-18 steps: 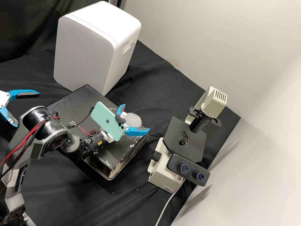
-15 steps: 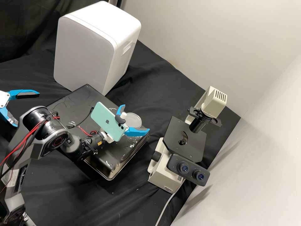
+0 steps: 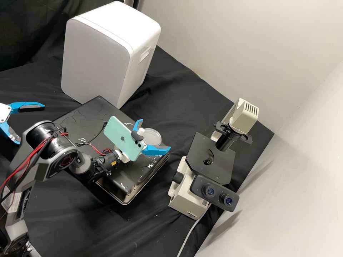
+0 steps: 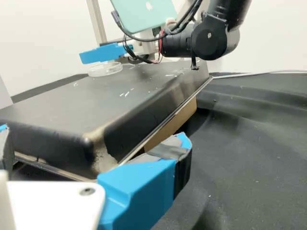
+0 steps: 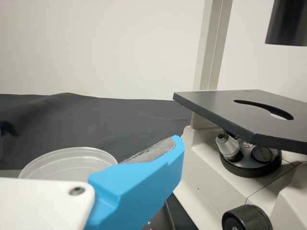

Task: Place the petri dish on the bench

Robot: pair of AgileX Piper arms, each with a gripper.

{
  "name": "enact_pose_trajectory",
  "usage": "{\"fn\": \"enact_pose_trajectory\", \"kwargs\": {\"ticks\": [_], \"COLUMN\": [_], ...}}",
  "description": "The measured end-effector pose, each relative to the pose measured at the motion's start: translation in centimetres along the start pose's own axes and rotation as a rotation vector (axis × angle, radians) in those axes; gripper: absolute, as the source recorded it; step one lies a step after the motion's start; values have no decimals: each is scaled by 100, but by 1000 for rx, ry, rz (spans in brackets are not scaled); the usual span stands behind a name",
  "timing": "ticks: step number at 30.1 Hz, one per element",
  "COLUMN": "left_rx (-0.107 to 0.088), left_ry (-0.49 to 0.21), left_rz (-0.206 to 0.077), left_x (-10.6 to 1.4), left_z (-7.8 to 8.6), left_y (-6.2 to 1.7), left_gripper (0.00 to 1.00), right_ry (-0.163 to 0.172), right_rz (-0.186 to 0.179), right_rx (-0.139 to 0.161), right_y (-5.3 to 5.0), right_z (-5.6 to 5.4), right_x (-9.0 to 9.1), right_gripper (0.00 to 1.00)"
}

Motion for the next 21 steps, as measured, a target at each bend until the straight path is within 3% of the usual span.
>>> {"fn": "enact_pose_trajectory", "kwargs": {"ticks": [6,9,13,14,17,21], "left_rx": [31,36,60,85,133,174], "left_ry": [8,21,92,109,144,161], "left_rz": [78,109,193,222,282,309], "left_x": [-56,-79,-136,-160,-207,-231], "left_z": [11,9,-16,-12,3,11], "left_y": [137,189,316,362,451,490], "left_gripper": [100,100,100,100,100,100], "right_ry": [0,0,0,0,-1,-6], "right_rz": [0,0,0,0,-1,-7], "right_rx": [0,0,0,0,0,0], "right_y": [0,0,0,0,-2,-21], "right_z": [0,0,0,0,2,21], "right_x": [0,0,0,0,0,3], "right_gripper": [100,100,100,100,100,100]}}
